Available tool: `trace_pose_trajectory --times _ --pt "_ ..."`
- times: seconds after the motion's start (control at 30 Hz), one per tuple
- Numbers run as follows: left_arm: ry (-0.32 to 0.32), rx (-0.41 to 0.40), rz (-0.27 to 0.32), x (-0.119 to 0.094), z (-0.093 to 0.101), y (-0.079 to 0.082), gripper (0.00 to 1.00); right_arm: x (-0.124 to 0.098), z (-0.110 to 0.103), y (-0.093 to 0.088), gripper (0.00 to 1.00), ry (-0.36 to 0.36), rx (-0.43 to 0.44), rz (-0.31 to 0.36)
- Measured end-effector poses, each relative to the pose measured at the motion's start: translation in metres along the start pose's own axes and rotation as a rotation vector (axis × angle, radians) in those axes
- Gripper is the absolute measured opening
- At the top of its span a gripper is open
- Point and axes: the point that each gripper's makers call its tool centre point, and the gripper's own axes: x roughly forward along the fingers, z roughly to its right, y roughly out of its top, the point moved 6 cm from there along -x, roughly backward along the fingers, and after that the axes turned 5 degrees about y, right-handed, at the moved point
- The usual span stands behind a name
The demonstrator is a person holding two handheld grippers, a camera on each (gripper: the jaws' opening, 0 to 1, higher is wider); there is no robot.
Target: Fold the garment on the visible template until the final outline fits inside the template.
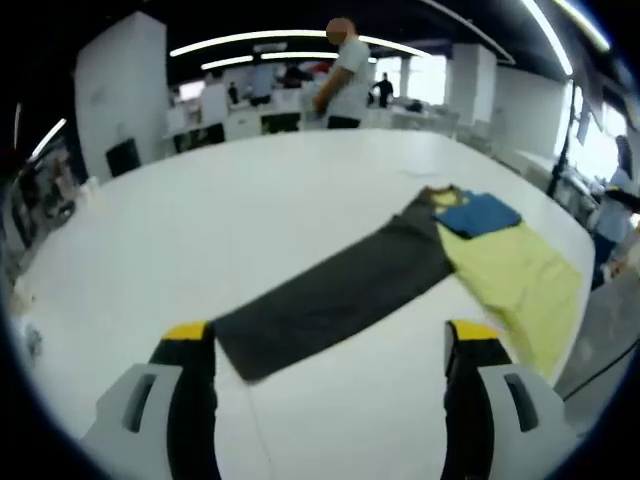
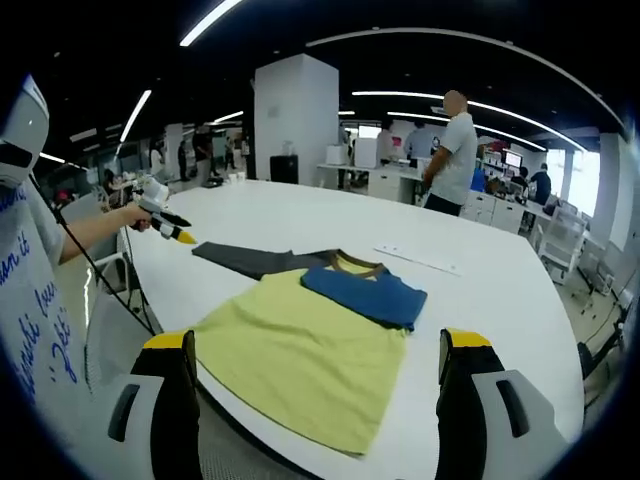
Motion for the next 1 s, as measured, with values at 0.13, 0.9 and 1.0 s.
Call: trace_pose_trajectory --times 0.13,0.9,1.0 --pt "0.006 -0.018 -0.004 0.004 -0.009 -0.004 0.90 0.001 -0.004 0.000 1.00 -0.009 0.007 -0.004" --pt "0.010 -0.104 -0.070 0.033 -0.039 -0.024 0.85 0.005 -0.007 -0.001 1.00 -0.043 0.034 -0.032" --pt "0.024 -0.123 -0.074 0.037 -0.043 -0.027 0.85 0.006 -0.007 -0.001 1.00 -0.038 0.030 -0.043"
